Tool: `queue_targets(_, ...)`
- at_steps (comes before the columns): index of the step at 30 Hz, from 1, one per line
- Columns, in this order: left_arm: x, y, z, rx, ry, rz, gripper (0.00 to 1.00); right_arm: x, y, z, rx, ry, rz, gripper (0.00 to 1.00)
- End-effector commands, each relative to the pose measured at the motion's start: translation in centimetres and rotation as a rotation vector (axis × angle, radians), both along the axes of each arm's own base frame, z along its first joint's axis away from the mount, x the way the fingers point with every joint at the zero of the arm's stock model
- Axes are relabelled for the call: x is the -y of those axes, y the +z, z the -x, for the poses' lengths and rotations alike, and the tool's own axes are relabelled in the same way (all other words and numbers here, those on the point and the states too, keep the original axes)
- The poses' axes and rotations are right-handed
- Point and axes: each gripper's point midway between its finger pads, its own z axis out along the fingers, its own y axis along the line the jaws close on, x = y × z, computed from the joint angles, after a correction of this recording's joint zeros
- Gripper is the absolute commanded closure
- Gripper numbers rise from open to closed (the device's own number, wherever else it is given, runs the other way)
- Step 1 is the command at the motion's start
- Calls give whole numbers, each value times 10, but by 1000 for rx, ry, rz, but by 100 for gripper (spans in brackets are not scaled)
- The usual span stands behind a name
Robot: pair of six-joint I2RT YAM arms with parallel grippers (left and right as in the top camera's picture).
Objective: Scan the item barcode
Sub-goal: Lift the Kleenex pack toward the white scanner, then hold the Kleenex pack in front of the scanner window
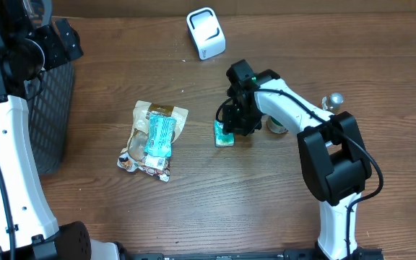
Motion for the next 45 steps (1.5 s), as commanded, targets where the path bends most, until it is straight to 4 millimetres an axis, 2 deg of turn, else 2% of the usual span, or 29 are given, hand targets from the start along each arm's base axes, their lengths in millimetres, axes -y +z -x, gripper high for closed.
queue_targets(1,2,9,-2,24,-18,-13,1,0,-5,10,-9,1,-11,82)
queue_targets(5,1,9,-2,24,-17,-13,0,1,-6,10,-11,1,-10,96)
queue_targets(8,2,9,-2,24,-18,-13,1,0,-3,8,-6,1,-13,96)
queue_targets(11,2,9,-2,24,-17,-13,0,-2,8,3,10,35,-18,96)
queue_targets(14,2,9,-2,24,-18,-13,0,-6,30,-4,46,69,-30,96)
queue_targets(25,2,9,-2,24,-17,-13,0,-16,139,-26,272,157,-112,96)
queue_targets(30,2,9,-2,24,-18,-13,0,-13,167,-30,368,189,-115,96)
queue_targets(34,2,9,-2,24,-17,-13,0,2,184,-47,486,168,-26,96)
queue_targets(38,2,9,-2,24,-17,-13,0,-1,214,-59,590,225,-24,96)
queue_targets(42,1,9,-2,24,-17,-13,0,9,245,-79,713,197,44,96)
queue_targets(45,1,9,-2,24,-17,-13,0,5,261,-88,791,249,51,96)
